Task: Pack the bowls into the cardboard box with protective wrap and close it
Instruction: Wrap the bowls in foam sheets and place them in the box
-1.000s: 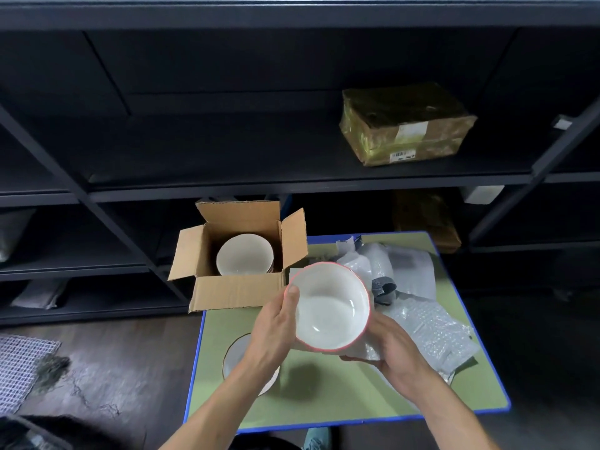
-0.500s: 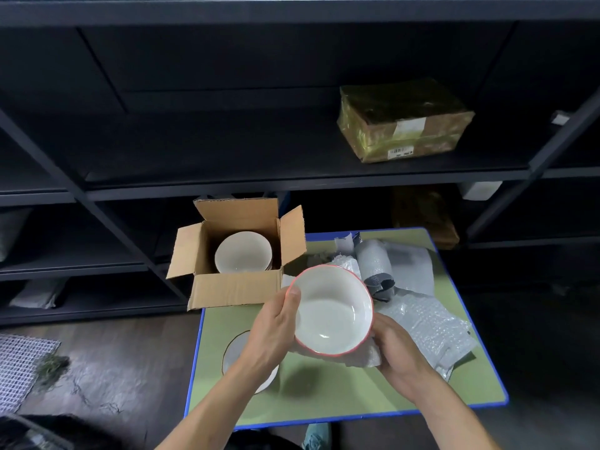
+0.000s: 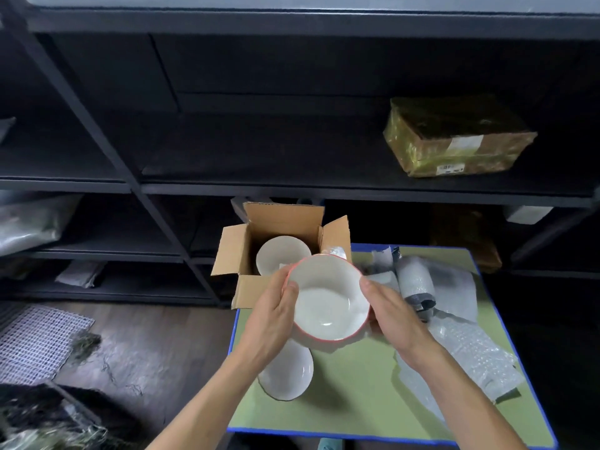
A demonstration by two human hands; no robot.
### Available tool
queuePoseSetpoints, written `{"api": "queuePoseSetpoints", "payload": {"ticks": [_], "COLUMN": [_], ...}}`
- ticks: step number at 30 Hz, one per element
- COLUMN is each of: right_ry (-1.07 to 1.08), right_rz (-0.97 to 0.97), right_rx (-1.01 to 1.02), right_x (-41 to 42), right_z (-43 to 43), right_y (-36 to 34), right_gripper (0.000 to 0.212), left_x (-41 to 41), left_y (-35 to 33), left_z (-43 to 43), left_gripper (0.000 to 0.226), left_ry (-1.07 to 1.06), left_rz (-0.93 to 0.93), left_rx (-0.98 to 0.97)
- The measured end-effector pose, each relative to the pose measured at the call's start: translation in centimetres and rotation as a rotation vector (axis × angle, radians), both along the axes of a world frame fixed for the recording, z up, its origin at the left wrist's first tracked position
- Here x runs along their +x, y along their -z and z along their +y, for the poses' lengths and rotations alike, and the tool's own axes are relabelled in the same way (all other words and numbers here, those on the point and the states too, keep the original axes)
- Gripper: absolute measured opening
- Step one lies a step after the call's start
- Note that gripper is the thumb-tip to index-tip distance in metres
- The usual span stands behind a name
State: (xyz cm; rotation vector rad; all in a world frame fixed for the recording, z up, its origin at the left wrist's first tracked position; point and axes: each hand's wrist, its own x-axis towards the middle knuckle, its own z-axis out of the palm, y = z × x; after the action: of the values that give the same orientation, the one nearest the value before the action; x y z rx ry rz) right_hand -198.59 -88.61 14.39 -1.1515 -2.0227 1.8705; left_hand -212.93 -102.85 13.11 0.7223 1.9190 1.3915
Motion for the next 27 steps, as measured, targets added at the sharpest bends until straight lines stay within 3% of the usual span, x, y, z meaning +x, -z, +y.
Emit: {"api": "queuePoseSetpoints", "payload": {"ticks": [5,8,15,23,27], "right_ry": [-0.005,-0.014,-0.060,-0.075,-0.078], "right_rz": [-0.127,-0.167,-0.201,-0.522,-0.609], "right_rx": [0.192,0.259,0.272,0.506,0.492], "right_x": [-3.9,-6.2,-11.6,-16.3,-17.4], "right_z": [-0.5,-0.5,0.9,3.0,3.2], "right_y": [-0.2,-0.3,1.0,3.5,5.1], "right_gripper": [0.045,0.044,0.030,0.024,0.021], "left_x": [-4.4,-7.2,-13.4,-17.7,-18.2], "left_y": [0.6,0.6,1.2,3.9,5.3], "left_z": [-0.3,0.0,2.2,5.7,6.6], "left_gripper": [0.058,0.033,0.030,0.025,0.022], "left_ry": [-0.046,-0.019,0.095,0.083,0.133], "left_rz": [0.026,0.073,0.253,0.592,0.764], "left_rx": [-0.104,-0.197,-0.250,-0.352,-0.445]}}
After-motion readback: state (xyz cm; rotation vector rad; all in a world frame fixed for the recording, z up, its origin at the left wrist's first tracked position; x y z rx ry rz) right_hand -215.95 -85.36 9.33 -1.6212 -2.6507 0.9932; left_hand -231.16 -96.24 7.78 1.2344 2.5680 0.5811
